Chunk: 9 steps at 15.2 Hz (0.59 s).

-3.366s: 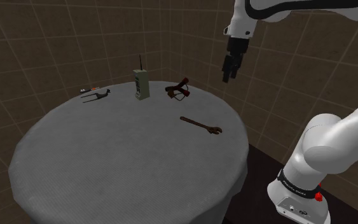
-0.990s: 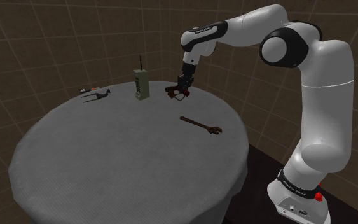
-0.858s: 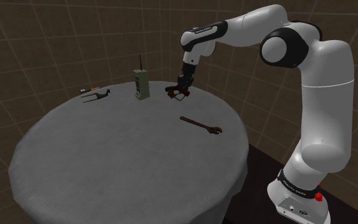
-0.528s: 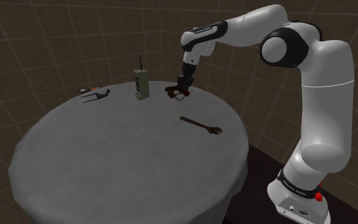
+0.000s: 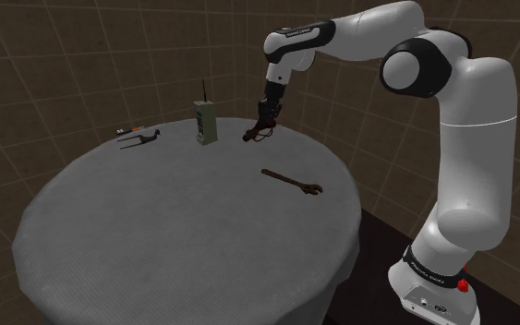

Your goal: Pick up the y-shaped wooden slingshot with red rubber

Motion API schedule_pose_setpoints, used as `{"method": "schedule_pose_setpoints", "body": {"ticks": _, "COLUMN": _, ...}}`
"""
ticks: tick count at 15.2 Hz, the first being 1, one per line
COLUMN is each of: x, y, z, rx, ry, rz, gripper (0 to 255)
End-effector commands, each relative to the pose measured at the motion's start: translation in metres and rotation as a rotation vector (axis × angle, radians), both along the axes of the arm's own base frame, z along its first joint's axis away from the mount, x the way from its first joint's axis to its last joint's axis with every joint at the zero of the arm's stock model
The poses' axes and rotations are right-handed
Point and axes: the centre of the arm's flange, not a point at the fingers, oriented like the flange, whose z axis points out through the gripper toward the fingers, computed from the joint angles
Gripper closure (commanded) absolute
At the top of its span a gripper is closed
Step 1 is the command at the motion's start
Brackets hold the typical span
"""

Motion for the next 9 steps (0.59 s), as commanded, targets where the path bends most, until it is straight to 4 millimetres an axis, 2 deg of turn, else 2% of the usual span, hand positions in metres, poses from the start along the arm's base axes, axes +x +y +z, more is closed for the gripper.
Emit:
{"method": "schedule_pose_setpoints", "body": {"ticks": 1, "x": 0.0, "y": -0.001, "z": 0.01, "rx": 0.0, "ry": 0.0, "rz": 0.0, "gripper": 255}}
{"method": "schedule_pose_setpoints", "body": {"ticks": 7, "x": 0.0, "y": -0.001, "z": 0.042, "rx": 0.0, "ry": 0.0, "rz": 0.0, "gripper": 255}}
{"method": "schedule_pose_setpoints", "body": {"ticks": 9, "x": 0.0, "y": -0.001, "z": 0.043, "rx": 0.0, "ry": 0.0, "rz": 0.0, "gripper": 255}}
